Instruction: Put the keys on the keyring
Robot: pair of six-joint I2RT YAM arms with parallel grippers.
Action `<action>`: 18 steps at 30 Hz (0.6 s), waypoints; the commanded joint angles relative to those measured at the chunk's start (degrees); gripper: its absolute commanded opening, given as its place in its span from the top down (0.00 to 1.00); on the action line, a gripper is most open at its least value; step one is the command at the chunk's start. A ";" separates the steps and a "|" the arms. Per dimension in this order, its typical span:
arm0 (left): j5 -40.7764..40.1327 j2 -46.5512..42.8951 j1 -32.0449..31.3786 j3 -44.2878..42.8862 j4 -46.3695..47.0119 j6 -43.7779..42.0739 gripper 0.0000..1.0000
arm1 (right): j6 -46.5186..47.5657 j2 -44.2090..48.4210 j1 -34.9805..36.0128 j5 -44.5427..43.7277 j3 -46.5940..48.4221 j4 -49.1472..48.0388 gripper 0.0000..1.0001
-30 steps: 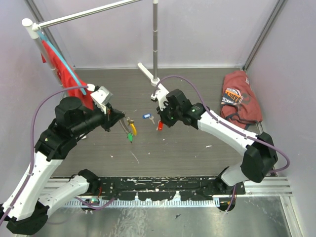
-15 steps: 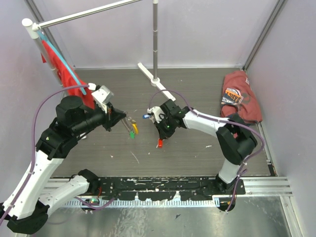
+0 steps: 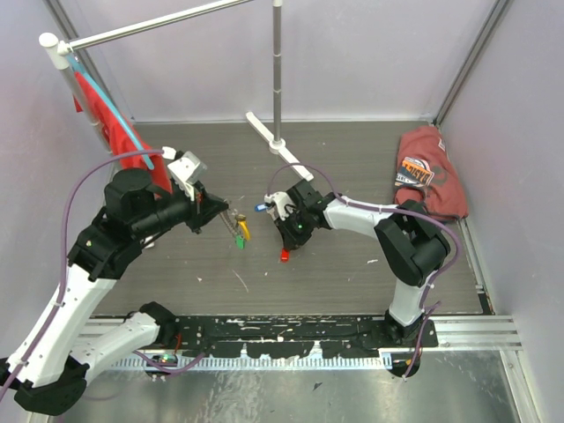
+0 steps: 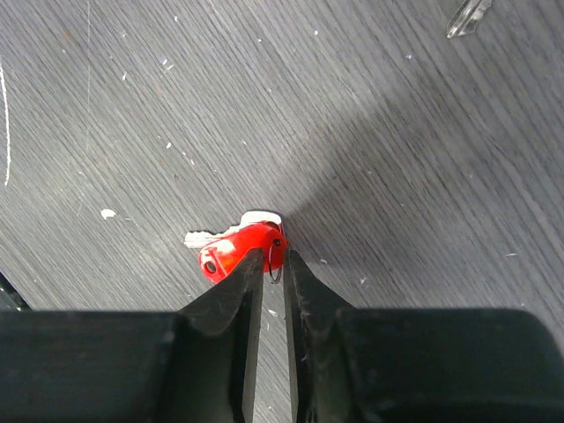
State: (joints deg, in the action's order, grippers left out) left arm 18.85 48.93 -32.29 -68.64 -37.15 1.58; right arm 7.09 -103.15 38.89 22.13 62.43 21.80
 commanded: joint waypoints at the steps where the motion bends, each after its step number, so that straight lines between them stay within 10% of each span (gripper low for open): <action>1: 1.36 0.07 0.30 -1.81 3.28 0.04 1.00 | -0.71 1.22 -0.93 1.15 -1.10 -2.76 0.77; 18: 1.74 0.99 0.30 -2.17 3.58 -0.14 1.00 | -6.94 6.21 -6.53 9.59 -8.92 -12.54 0.65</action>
State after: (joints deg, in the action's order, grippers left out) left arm 19.46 50.26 -32.27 -68.64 -36.49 1.58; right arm 2.96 -100.57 33.85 28.58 55.37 14.46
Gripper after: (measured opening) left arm 0.007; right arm 0.341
